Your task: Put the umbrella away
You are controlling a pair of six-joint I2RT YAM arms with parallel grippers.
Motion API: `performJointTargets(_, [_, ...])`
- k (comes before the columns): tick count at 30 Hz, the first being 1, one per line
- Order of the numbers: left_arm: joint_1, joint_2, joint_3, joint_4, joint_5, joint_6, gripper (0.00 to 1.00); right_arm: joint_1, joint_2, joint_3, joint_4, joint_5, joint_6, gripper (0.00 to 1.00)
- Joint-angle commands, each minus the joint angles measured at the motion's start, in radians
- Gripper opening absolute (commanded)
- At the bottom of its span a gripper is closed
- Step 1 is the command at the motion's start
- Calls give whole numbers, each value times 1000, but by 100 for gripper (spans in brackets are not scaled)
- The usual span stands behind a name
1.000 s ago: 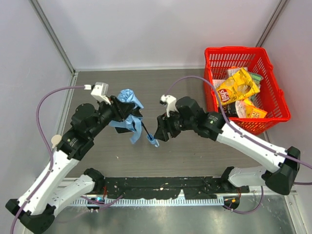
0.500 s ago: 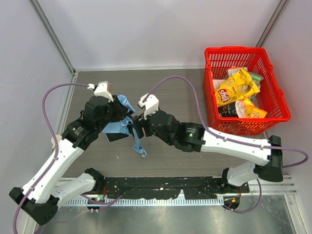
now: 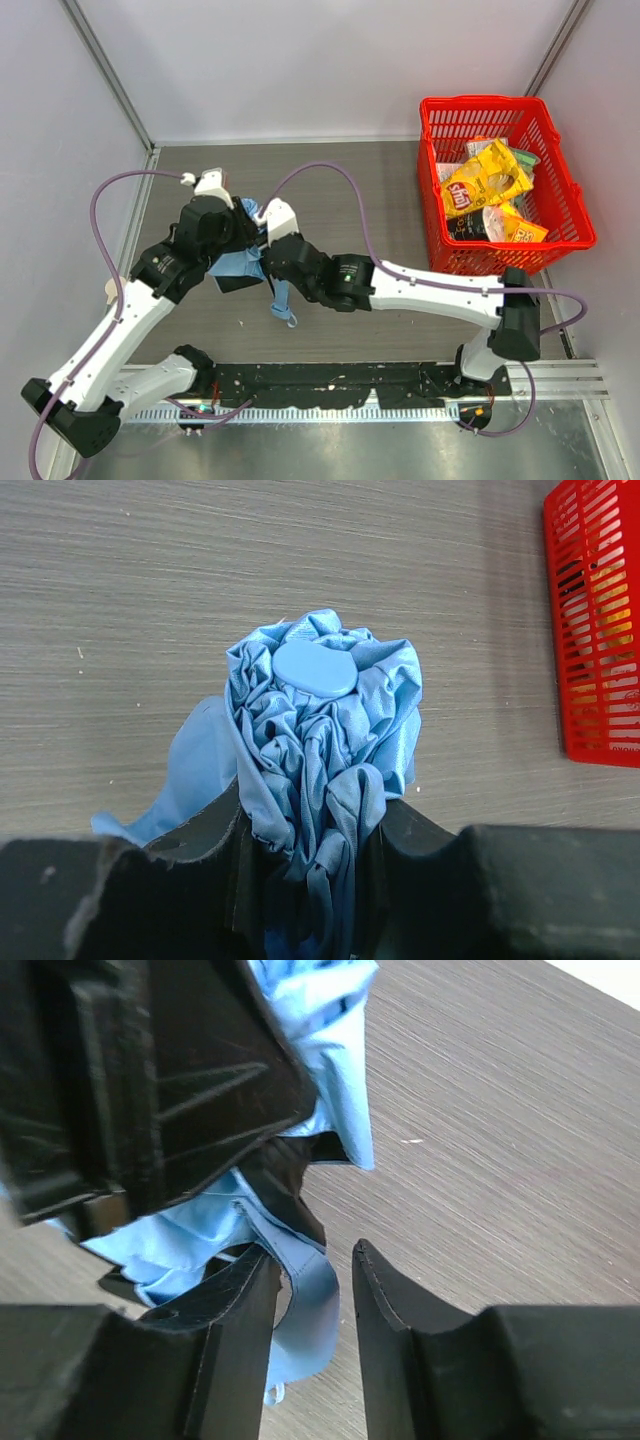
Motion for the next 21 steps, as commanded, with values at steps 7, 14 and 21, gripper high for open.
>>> performJointTargets(7, [3,-53,43,51,1,18,0,4,-33,-15,-32,101,-69,20])
performJointTargets(14, [3,-106,-17,148,21,-6,0,-46,-81,-16,-133,-150,-58,1])
performJointTargets(21, [3,-280,-280,583,-8,-90,0,-239,-196,-114,22,-907,257,1])
